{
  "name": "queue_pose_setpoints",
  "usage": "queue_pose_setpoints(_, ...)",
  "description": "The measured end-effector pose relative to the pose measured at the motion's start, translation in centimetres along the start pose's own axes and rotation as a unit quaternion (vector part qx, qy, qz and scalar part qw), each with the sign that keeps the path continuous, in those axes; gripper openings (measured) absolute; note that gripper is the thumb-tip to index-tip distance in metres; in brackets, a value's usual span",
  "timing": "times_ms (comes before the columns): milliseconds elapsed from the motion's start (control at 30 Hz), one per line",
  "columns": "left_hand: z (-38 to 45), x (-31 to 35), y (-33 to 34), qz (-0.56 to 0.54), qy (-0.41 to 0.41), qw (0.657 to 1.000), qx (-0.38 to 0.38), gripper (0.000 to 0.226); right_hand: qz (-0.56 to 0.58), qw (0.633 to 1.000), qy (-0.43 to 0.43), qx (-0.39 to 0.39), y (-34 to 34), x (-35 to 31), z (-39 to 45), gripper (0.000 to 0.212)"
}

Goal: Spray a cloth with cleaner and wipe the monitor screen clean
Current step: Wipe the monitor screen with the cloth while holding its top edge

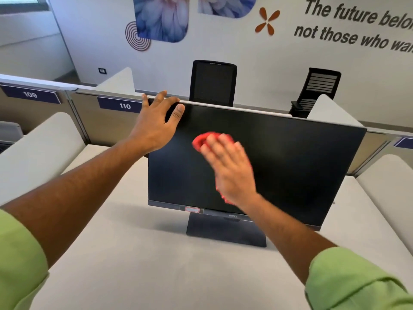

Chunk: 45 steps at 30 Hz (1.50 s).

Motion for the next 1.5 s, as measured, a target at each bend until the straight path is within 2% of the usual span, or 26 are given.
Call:
queue_pose_setpoints(67, 0.2, -0.7, 0.3, 0.01, 0.016, 1.0, 0.01, 0.08, -0.001, 0.992, -0.081, -0.094, 2.6, -2.4, -3.1, 0.069)
queue_pose_setpoints(167, 0.2, -1.2, 0.7, 0.009, 0.023, 1.0, 0.009, 0.077, -0.013, 0.96, -0.169, -0.223, 4.4, -4.4, -7.9, 0.073)
queue_pose_setpoints(267, 0.2, -0.7, 0.6, 0.008, 0.033, 0.999, 0.01, 0.069, -0.026, 0.94, -0.206, -0.271, 3.8, -3.4, -9.8, 0.08)
queue_pose_setpoints(367, 0.3, -0.3, 0.6, 0.009, 0.04, 0.999, 0.015, 0.068, -0.065, 0.953, -0.201, -0.218, 1.0, 0.4, -9.5, 0.077)
queue_pose_setpoints(500, 0.4, -0.4, 1.1, 0.002, 0.037, 0.999, 0.014, 0.066, -0.128, 0.971, -0.136, -0.146, -5.4, 7.4, -6.6, 0.093)
queue_pose_setpoints(633, 1.1, -0.7, 1.1, -0.005, 0.031, 0.999, -0.001, 0.069, -0.132, 0.991, -0.018, -0.016, -10.7, 13.6, -1.7, 0.073)
queue_pose_setpoints(733, 1.4, -1.1, 1.1, 0.003, 0.036, 0.999, -0.005, 0.068, -0.13, 0.99, 0.046, 0.027, -11.3, 14.2, -0.3, 0.069)
queue_pose_setpoints(833, 0.9, -0.8, 1.0, 0.003, 0.038, 0.999, 0.0, 0.061, -0.112, 0.99, 0.047, 0.069, -9.3, 11.9, -3.0, 0.061)
queue_pose_setpoints(900, 0.6, -0.8, 0.8, 0.005, 0.04, 0.999, 0.005, 0.06, -0.085, 0.993, 0.049, 0.062, -7.7, 9.9, -6.3, 0.059)
queue_pose_setpoints(1000, 0.5, -0.8, 0.7, 0.01, 0.043, 0.999, -0.001, 0.06, -0.051, 0.997, 0.063, 0.01, -5.4, 7.6, -12.2, 0.057)
queue_pose_setpoints(1167, 0.2, -0.2, 0.7, 0.017, 0.042, 0.999, 0.001, 0.055, -0.026, 0.978, 0.039, -0.202, -3.1, 6.2, -19.8, 0.068)
queue_pose_setpoints(1233, 0.1, -0.3, 0.5, 0.02, 0.04, 0.999, 0.004, 0.051, -0.02, 0.971, 0.02, -0.238, -3.5, 6.2, -19.5, 0.068)
queue_pose_setpoints(1367, -0.2, -0.9, 0.4, 0.021, 0.047, 0.999, 0.005, 0.05, -0.05, 0.967, -0.071, -0.24, -5.5, 7.3, -16.6, 0.058)
queue_pose_setpoints(1433, -0.2, -1.2, 0.5, 0.016, 0.046, 0.999, 0.003, 0.049, -0.073, 0.979, -0.066, -0.177, -7.4, 8.9, -14.3, 0.051)
queue_pose_setpoints(1500, -0.1, -1.3, 0.5, 0.013, 0.05, 0.999, 0.001, 0.051, -0.092, 0.991, -0.023, -0.097, -9.5, 10.9, -11.3, 0.046)
Point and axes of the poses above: each hand's wrist, its own z-axis towards the middle knuckle, its own y-axis out of the palm, x = y × z, the point moved 3 cm from there along z, towards the middle knuckle, and after that the axes turned 9 degrees about z, right-handed, at the moved point
